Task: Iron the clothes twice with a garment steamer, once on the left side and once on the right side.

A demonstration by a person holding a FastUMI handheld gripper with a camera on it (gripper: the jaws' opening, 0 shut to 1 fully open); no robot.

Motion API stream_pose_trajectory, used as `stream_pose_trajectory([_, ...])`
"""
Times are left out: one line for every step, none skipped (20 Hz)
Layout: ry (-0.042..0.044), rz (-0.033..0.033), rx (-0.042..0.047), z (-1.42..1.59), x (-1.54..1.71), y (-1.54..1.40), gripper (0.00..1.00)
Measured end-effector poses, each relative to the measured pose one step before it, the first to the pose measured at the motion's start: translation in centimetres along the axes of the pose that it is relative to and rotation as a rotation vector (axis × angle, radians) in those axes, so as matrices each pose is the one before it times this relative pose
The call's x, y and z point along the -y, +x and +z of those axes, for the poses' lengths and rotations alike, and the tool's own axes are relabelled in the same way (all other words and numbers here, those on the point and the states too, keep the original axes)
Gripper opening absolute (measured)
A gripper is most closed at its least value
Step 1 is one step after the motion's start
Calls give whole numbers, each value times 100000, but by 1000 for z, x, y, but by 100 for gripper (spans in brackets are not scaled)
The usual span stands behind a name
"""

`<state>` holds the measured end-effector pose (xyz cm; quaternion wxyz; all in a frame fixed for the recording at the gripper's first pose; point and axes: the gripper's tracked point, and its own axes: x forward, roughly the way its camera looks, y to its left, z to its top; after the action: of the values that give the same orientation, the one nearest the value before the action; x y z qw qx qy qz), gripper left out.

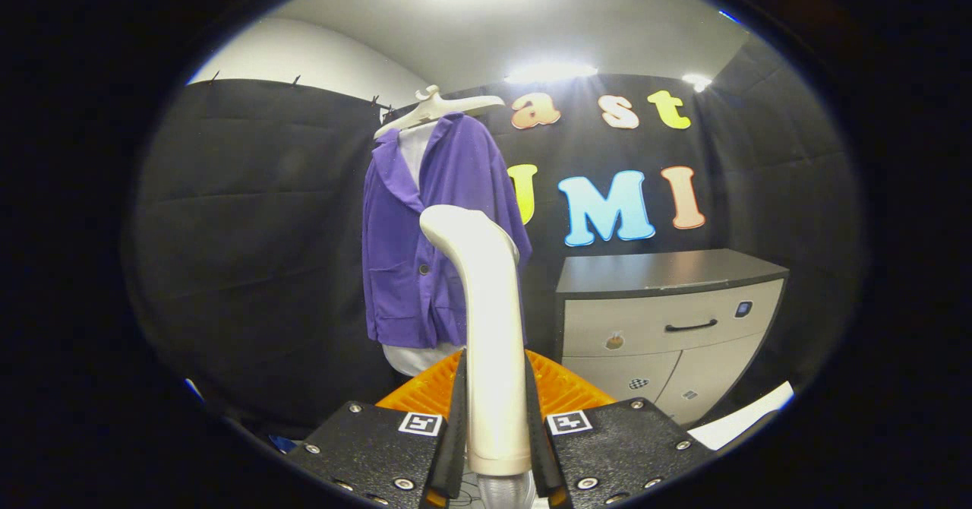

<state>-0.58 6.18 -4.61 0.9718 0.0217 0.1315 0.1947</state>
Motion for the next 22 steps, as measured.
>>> stream_pose_trajectory([245,-1974,-556,-377,1370,-551,36])
stream_pose_trajectory([1367,-1578,-1118,-659,1166,-505,36])
stream_pose_trajectory([2217,-1040,-879,-483,1036,-422,36])
stream_pose_trajectory([2128,-652,-1156,-591,952,-271,36])
stream_pose_trajectory([1533,-686,-450,-312,798,-214,36])
stream_pose_trajectory([689,-706,-596,-360,757,-176,36])
stream_pose_trajectory([990,-854,-518,-163,682,-181,36])
stream_pose_trajectory([1212,-958,263,-56,591,-266,36])
stream_pose_trajectory([791,-741,27,23,391,-63,36])
stream_pose_trajectory([347,-639,392,37,239,-29,36])
stream_pose_trajectory([296,-859,324,155,243,14,36])
stream_pose_trajectory([494,-864,110,59,225,84,36])
stream_pose_trajectory([148,-337,605,127,14,33,36])
stream_pose_trajectory([-26,36,-144,-190,-170,130,36])
stream_pose_trajectory([319,-136,-597,-218,-83,122,36])
stream_pose_trajectory([225,1,-542,-156,-68,154,36])
stream_pose_trajectory([-234,240,-385,-162,-207,78,36])
stream_pose_trajectory([-278,209,-508,-183,-165,144,36])
stream_pose_trajectory([77,53,-489,-98,-85,148,36])
stream_pose_trajectory([216,91,-588,-175,-121,177,36])
stream_pose_trajectory([53,134,-367,-62,-162,150,36])
stream_pose_trajectory([-222,122,-153,-27,-215,161,36])
